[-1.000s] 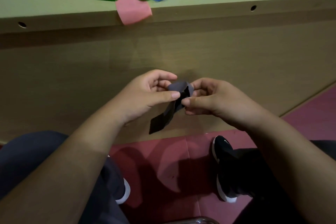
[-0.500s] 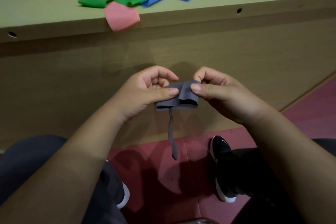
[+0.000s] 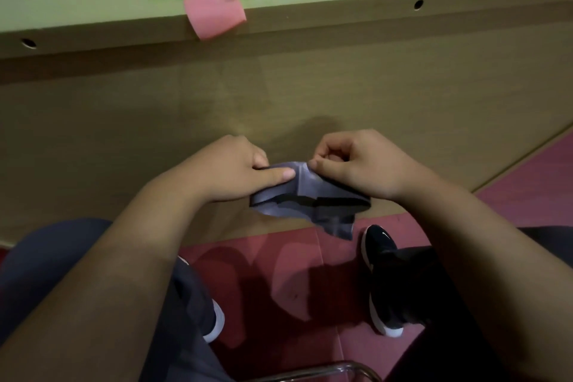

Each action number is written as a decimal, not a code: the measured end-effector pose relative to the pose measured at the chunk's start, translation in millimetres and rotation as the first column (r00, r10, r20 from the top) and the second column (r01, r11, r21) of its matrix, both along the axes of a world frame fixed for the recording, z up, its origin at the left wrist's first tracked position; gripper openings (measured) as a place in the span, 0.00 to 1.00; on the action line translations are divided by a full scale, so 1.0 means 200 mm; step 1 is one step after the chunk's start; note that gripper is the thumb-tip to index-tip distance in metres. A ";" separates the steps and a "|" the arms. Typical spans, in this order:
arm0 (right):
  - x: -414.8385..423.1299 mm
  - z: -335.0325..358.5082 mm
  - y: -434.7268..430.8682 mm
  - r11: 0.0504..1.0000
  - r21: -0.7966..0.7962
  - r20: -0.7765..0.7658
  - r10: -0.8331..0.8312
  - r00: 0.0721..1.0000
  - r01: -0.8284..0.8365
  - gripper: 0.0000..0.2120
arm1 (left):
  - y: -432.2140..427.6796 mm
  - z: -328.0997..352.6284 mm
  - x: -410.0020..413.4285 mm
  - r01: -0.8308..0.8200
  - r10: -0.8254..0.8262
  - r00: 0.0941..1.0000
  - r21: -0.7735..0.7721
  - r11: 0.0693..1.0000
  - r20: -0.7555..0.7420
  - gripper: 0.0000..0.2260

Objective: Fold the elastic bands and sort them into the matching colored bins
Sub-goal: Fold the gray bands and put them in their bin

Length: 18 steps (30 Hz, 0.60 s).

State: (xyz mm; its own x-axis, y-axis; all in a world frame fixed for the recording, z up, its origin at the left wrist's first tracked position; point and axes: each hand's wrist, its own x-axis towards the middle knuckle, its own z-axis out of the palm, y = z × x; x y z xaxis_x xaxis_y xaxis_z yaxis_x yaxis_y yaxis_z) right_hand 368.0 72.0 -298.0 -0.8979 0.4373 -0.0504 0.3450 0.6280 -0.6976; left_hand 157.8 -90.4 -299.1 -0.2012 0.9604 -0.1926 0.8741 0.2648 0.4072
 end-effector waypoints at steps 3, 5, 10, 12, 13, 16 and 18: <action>0.00 0.02 0.01 1.000 -0.012 0.048 -0.012 0.999 0.013 0.16 | -0.02 0.05 0.01 -0.147 0.104 0.894 0.067 0.987 0.436 0.32; 0.00 0.05 0.02 0.998 -0.060 0.074 -0.028 0.997 0.033 0.23 | -0.03 0.09 0.05 -0.304 0.133 0.639 0.090 0.948 0.757 0.24; 0.03 0.08 0.05 0.994 -0.060 0.109 -0.086 0.990 0.093 0.29 | -0.03 0.11 0.03 -0.273 0.091 0.546 0.074 0.959 0.833 0.17; 0.03 0.09 0.07 0.995 0.011 0.165 -0.101 0.981 0.101 0.30 | -0.03 0.08 -0.03 -0.123 0.121 0.879 -0.026 0.992 0.461 0.25; 0.04 0.09 0.08 0.995 0.050 0.208 -0.097 0.973 0.089 0.30 | -0.03 0.06 -0.05 -0.097 0.121 0.966 -0.114 0.989 0.230 0.29; 0.03 0.06 0.09 0.995 0.091 0.313 -0.061 0.948 0.034 0.29 | -0.03 0.03 -0.03 -0.164 0.144 0.986 -0.309 0.937 -0.086 0.32; 0.03 0.06 0.07 0.999 0.035 0.321 -0.014 0.947 0.003 0.26 | -0.03 0.02 -0.01 -0.202 0.180 0.979 -0.372 0.906 -0.094 0.33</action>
State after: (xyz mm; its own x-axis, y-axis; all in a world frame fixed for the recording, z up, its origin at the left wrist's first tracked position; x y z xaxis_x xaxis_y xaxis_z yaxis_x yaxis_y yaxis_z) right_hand 373.4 86.4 -285.4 -0.8326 0.4516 -0.3207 0.5530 0.6451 -0.5273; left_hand 155.0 -96.2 -295.6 -0.3945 0.7603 -0.5160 0.8099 0.5530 0.1957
